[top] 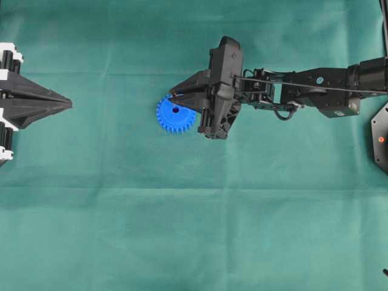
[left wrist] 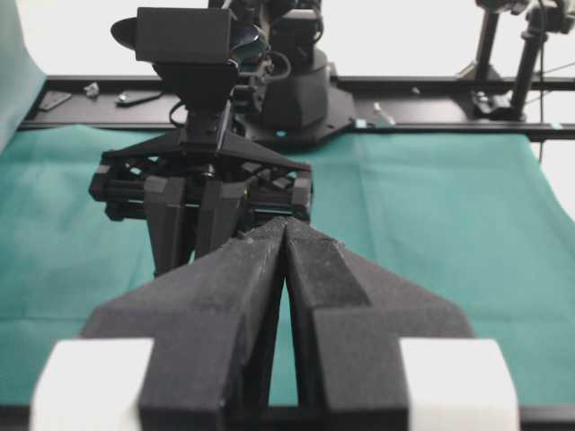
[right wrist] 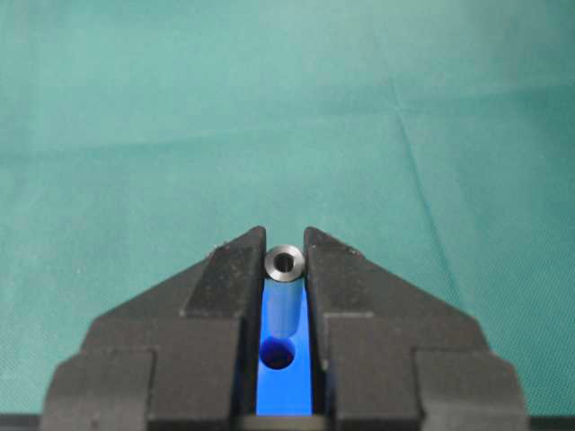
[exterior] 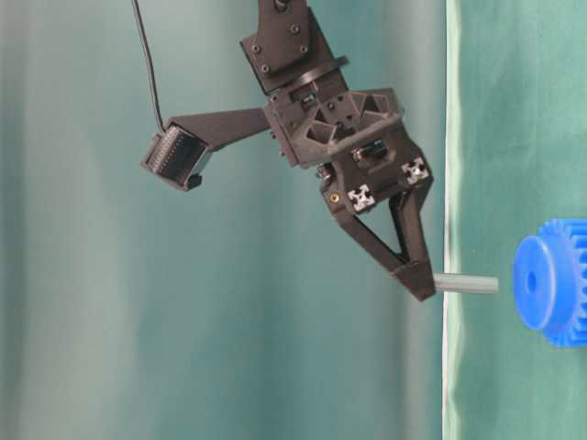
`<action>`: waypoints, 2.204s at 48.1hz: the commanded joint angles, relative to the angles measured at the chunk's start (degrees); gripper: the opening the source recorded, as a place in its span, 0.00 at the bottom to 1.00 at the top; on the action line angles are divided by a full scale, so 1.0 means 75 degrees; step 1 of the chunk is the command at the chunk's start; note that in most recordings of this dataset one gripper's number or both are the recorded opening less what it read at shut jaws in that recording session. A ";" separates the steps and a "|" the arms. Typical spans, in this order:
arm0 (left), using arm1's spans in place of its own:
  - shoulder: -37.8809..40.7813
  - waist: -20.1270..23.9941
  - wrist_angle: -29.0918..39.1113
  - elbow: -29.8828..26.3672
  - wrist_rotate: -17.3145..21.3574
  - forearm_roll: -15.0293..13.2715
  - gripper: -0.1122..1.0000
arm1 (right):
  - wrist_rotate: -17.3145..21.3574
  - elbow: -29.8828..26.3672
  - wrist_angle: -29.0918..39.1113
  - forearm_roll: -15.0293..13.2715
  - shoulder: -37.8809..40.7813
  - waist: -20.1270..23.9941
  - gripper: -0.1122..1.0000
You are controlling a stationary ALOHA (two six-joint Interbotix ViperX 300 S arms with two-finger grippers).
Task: Insert the shaft placed at a random location into the center hole of the medium gear at another random location.
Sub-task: 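Align the held shaft above the gear's center hole and lower it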
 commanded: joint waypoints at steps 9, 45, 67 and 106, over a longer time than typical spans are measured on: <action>0.0059 -0.0012 -0.0035 -0.0141 0.0000 0.0012 0.10 | 0.0012 -0.0188 0.0012 0.0047 -0.0082 0.0023 0.22; 0.0047 -0.0012 -0.0035 -0.0141 0.0000 0.0000 0.10 | 0.0023 -0.0234 -0.0035 0.0223 0.0363 0.0023 0.22; 0.0059 -0.0012 -0.0035 -0.0141 0.0000 0.0012 0.10 | 0.0000 -0.0176 0.0012 0.0223 -0.0035 0.0023 0.22; 0.0047 -0.0012 -0.0035 -0.0141 -0.0012 0.0012 0.10 | 0.0000 -0.0176 0.0012 0.0223 0.0305 0.0094 0.22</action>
